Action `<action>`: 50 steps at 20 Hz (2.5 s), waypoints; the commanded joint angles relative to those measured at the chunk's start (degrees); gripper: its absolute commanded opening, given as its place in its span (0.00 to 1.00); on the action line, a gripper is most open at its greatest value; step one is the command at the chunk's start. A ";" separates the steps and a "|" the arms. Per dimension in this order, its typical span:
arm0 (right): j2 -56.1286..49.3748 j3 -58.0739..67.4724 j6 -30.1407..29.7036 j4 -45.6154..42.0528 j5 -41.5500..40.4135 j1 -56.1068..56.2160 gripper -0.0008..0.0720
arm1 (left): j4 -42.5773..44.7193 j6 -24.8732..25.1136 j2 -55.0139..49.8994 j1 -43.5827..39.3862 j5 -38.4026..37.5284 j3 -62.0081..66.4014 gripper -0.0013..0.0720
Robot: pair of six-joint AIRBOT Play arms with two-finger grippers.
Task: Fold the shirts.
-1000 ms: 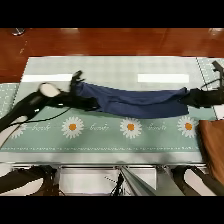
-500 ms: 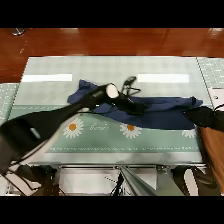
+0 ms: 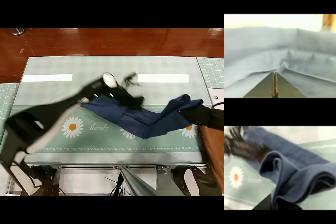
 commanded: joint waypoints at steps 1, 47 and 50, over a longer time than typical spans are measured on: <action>-4.59 0.42 -0.96 6.21 -5.90 7.93 0.04 | 1.20 4.61 6.05 14.97 -11.08 0.20 0.05; -37.68 -15.69 1.38 15.56 -39.89 31.45 0.87 | 6.69 3.08 75.12 39.95 9.73 -68.61 0.05; -46.14 -8.76 -2.03 16.44 -35.69 31.50 0.87 | 6.69 3.08 75.12 39.95 9.73 -68.61 0.05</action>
